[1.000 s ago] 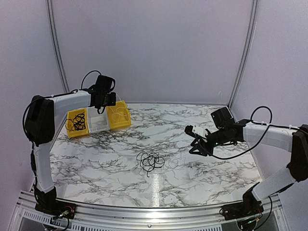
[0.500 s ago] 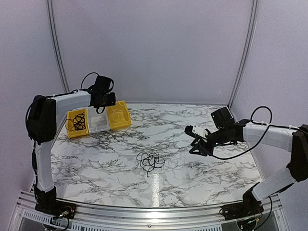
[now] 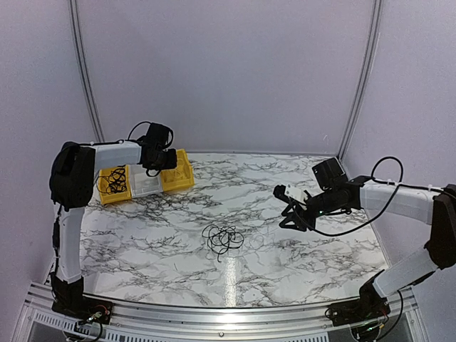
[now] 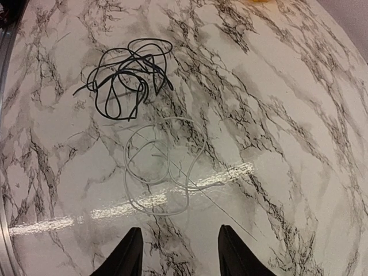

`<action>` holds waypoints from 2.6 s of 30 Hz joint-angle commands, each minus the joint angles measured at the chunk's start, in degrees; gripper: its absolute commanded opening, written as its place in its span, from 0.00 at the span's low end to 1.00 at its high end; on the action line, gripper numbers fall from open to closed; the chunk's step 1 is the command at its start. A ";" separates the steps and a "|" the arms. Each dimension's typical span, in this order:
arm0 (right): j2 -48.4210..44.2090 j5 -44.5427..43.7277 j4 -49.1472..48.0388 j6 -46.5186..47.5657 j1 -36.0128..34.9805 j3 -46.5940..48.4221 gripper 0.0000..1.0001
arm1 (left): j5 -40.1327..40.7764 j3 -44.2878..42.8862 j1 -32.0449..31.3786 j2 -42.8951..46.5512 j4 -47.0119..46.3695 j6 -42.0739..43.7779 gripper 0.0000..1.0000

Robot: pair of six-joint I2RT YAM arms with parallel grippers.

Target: Untangle the cables

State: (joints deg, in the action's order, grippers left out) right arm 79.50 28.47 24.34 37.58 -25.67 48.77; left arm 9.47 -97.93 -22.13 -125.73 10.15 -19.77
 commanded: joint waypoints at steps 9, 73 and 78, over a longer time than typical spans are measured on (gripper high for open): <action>-1.74 42.39 25.20 8.87 1.16 13.91 0.69 | 2.72 8.49 -1.54 15.84 0.88 2.81 0.63; -20.39 -0.25 -6.34 2.17 -2.68 -11.20 0.51 | -1.26 25.78 -38.03 15.61 -7.85 14.95 0.59; -10.94 -1.99 -5.83 0.94 -3.22 -7.01 0.46 | -3.72 18.79 -36.34 11.11 -6.65 11.34 0.59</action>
State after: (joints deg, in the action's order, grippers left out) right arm 62.04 29.21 19.92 41.17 -28.10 37.45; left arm 7.81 -73.43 -60.07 -110.80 0.78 -4.82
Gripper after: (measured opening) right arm 0.482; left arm 0.594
